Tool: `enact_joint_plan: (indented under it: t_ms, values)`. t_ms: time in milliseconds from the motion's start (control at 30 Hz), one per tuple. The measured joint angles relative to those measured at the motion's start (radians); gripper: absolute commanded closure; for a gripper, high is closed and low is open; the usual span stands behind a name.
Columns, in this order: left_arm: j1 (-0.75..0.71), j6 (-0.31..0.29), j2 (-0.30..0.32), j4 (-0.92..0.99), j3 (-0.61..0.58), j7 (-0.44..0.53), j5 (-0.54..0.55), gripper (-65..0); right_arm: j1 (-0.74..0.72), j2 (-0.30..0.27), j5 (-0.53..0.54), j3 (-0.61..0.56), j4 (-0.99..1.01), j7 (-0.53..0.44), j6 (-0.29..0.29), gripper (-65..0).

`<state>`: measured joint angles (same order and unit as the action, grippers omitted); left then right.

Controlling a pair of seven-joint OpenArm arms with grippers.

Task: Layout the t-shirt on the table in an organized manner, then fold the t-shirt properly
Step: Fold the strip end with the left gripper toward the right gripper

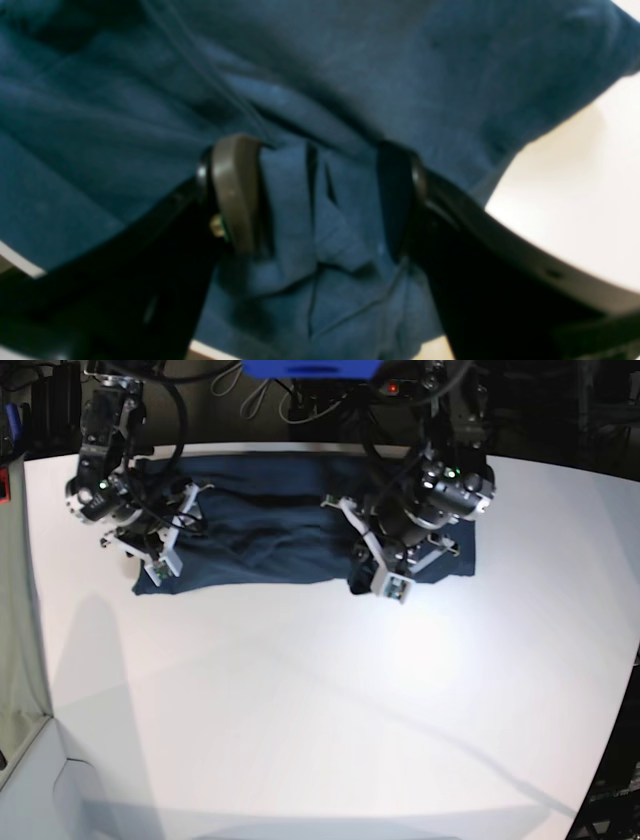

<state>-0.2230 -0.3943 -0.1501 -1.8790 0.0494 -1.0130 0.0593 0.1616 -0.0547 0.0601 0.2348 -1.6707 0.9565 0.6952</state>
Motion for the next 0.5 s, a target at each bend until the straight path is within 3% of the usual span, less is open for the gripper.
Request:
enact_joint_plan:
  t_ms: [500]
  values:
    - [0.002, 0.001, 0.0, 0.062, -0.051, 0.0, 0.0, -0.5, 0.0, 0.0, 0.0, 0.0, 0.0, 0.0, 0.0, -37.0]
